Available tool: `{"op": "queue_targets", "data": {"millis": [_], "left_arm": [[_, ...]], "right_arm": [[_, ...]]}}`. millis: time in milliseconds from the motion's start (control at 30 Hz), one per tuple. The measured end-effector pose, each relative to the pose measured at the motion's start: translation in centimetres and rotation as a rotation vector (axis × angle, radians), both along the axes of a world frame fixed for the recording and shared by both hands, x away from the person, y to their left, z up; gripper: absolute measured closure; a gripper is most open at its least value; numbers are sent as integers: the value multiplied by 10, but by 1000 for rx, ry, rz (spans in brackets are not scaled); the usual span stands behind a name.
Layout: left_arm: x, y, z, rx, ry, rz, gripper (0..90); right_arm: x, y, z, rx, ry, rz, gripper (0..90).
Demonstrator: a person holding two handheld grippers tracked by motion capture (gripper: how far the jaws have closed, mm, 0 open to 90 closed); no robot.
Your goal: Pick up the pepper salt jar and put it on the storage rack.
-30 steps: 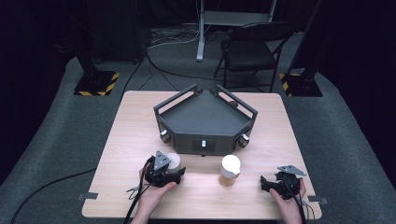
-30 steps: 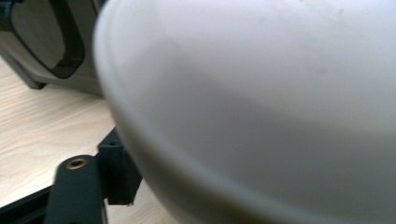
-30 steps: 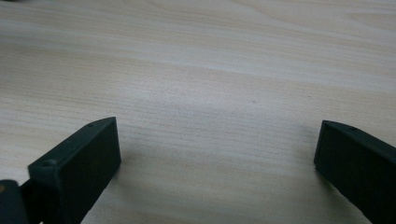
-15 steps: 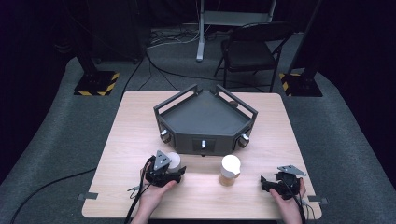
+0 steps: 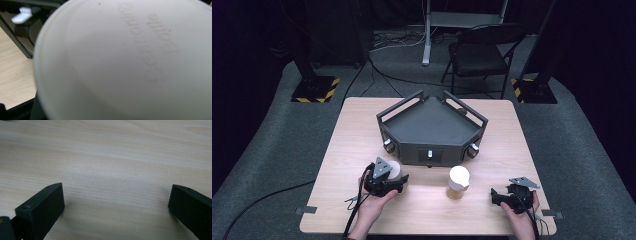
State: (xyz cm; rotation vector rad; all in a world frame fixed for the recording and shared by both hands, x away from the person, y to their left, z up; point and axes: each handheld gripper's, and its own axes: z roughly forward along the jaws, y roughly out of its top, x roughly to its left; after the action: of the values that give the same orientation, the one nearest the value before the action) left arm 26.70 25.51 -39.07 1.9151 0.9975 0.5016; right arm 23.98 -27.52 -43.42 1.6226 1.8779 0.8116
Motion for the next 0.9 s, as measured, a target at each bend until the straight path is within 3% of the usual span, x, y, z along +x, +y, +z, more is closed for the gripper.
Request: {"op": "queue_targets", "data": {"millis": [900], "left_arm": [[18,-6,60,28,-34,-4,340]], "right_arm": [[0,0,0,0,0,2,0]]}}
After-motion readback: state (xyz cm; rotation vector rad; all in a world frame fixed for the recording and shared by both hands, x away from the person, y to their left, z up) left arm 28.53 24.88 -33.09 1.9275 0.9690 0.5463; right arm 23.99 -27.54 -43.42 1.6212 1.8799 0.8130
